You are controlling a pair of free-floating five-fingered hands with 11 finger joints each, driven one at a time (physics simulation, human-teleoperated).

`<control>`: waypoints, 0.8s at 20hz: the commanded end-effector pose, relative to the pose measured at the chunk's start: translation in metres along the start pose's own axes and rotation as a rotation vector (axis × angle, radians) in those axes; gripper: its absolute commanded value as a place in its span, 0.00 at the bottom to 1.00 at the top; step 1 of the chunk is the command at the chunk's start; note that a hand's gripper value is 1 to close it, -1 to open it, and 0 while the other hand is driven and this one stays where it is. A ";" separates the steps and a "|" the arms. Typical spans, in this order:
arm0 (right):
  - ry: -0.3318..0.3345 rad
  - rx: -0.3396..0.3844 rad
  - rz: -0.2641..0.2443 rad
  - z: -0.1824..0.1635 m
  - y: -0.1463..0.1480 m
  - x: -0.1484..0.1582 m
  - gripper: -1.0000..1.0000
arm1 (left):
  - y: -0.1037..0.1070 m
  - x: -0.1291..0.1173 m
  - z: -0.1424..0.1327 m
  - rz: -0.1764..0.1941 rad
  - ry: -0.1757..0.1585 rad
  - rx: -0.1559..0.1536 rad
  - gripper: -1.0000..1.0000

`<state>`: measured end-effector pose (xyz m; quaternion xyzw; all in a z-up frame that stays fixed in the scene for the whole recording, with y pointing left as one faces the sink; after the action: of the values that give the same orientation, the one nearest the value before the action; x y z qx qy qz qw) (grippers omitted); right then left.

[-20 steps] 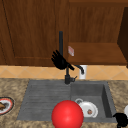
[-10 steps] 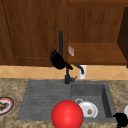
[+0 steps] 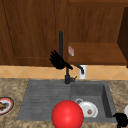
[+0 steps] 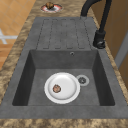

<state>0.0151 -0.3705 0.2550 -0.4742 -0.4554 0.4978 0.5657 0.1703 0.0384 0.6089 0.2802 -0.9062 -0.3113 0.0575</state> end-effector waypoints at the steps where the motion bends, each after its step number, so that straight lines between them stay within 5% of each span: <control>1: 0.000 0.000 0.000 0.000 0.000 0.000 0.50 | 0.000 0.000 0.000 -0.017 0.067 0.118 0.00; 11: 0.000 0.000 0.000 0.000 0.000 0.000 0.50 | 0.012 -0.010 0.000 0.010 0.075 0.127 0.00; 16: 0.000 0.000 0.000 0.000 0.000 0.000 0.50 | 0.015 -0.005 -0.002 -0.030 0.114 0.130 0.00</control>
<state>0.0151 -0.3705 0.2550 -0.4742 -0.4554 0.4978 0.5657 0.1709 0.0500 0.6180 0.2832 -0.9098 -0.2968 0.0629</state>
